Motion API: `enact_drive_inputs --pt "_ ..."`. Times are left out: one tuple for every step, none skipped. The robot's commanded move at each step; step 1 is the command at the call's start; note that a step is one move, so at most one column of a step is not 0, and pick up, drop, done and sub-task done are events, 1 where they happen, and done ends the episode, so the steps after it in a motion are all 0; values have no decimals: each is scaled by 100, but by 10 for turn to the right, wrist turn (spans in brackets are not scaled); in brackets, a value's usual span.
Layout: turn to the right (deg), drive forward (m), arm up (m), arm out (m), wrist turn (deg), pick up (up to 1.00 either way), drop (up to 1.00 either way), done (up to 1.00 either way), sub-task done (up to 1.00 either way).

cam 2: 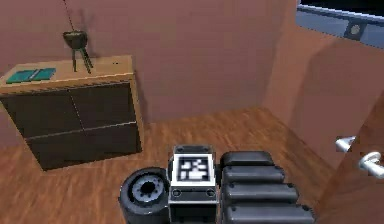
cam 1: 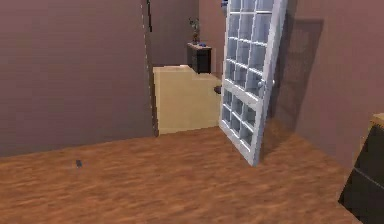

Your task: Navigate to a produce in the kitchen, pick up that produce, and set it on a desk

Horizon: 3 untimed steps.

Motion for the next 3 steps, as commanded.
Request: enact_drive_inputs --pt "0 100 0 0 0 0 0 0 0" --pt "0 100 0 0 0 0 0 0 0" --pt "30 0 0 0 0 0 0 0 0"
